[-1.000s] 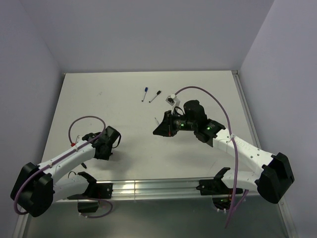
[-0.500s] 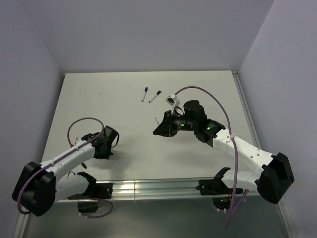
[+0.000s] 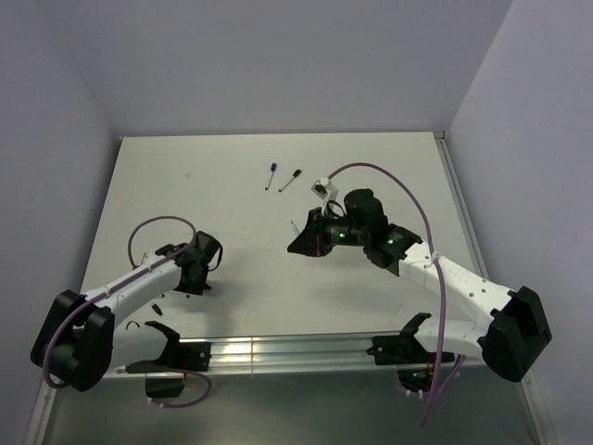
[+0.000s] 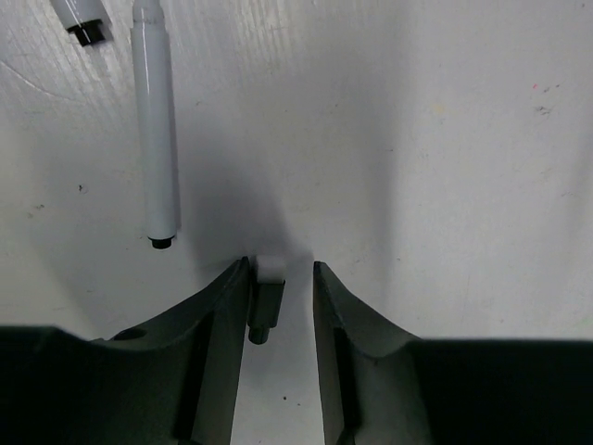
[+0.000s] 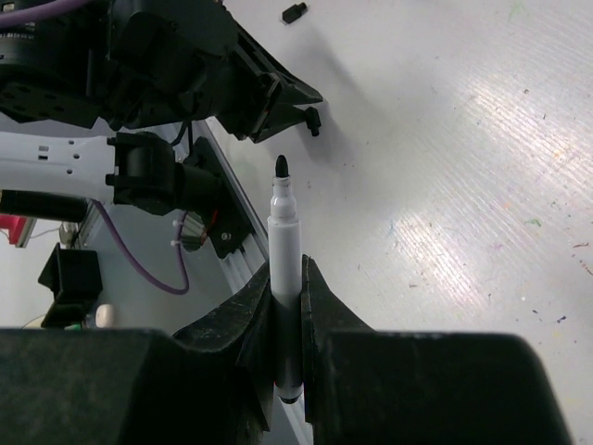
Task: Insert the pens into the pen caps
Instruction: Insert the pen cap onto the pen.
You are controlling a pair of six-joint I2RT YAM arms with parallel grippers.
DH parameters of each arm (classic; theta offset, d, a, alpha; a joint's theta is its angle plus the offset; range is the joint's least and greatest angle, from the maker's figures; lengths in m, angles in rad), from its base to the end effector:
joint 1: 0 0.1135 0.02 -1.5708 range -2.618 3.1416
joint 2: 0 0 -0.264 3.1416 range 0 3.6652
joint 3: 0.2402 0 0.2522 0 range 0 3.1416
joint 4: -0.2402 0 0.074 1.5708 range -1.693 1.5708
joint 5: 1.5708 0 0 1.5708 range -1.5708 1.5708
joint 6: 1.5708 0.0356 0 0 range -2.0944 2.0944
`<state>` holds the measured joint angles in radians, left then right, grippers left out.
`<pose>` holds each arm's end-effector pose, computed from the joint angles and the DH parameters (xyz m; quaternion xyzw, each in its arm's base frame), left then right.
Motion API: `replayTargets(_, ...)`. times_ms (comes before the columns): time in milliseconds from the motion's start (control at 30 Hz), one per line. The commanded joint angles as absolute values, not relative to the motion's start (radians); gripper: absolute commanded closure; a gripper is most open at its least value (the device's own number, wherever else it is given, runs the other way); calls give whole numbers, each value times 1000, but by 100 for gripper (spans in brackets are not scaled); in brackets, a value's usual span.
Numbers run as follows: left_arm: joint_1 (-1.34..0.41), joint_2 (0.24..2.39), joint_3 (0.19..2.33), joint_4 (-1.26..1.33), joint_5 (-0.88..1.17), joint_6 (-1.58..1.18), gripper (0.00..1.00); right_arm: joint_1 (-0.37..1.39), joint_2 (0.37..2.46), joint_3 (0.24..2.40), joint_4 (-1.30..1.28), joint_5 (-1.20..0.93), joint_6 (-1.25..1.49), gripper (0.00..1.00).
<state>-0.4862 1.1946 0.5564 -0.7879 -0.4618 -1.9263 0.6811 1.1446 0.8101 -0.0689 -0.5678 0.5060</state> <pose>0.1584 -0.0658 0.1565 -0.6527 0.7190 0.0156 0.2383 0.1881 0.1771 0.2893 -0.2238 0.7845 0.4897 0.3078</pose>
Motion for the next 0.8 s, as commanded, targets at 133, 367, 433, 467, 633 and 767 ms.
replayTargets(133,-459,1290,603,-765,-420,-1773,65,676,1095,801,-40,-561,489,100)
replayTargets(367,-459,1361,614,-742,-393,-1704,68,672,1089,798,-38,-565,489,100)
replayTargets(433,-459,1365,615,-733,-388,-1668,66,670,1088,795,-38,-566,489,100)
replayTargets(467,-459,1374,624,-733,-394,-1657,65,670,1086,796,-37,-568,491,100)
replayTargets(633,-459,1387,638,-718,-394,-1582,60,669,1085,793,-35,-566,489,100)
replayTargets(767,-459,1403,646,-698,-376,-1528,61,667,1080,795,-37,-565,489,100)
